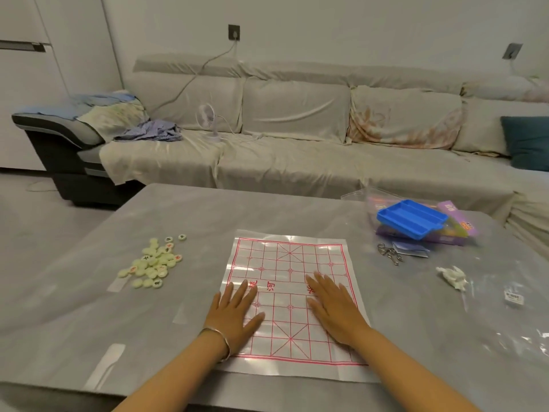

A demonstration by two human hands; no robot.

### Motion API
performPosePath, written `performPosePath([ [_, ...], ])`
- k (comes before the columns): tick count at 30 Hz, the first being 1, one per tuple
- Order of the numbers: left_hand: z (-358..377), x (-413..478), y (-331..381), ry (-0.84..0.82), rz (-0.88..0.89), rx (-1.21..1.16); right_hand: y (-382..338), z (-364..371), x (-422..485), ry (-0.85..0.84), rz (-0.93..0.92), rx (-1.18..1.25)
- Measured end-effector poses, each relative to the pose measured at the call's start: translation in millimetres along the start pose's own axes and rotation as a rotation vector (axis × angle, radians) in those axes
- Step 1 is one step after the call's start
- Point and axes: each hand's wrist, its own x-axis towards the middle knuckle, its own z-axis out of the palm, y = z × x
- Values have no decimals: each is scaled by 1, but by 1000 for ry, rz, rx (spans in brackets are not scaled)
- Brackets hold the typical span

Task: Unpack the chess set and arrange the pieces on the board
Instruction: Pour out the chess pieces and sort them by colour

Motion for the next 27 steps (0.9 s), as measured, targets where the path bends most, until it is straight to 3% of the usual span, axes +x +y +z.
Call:
performPosePath([
  [10,-11,8,-43,98,-5,-129,-33,15,4,20,11,31],
  [15,-35,8,-130,291,-275,-141,-92,11,38,42,-115,212],
  [18,-40,7,-172,264,-389,-99,-146,19,69,25,-206,268],
  [21,-26,1,-192,136,-335,-101,-192,30,95,24,-282,290],
  [27,-13,-28,-188,175,-159,-197,-242,59,120,-2,-363,366],
])
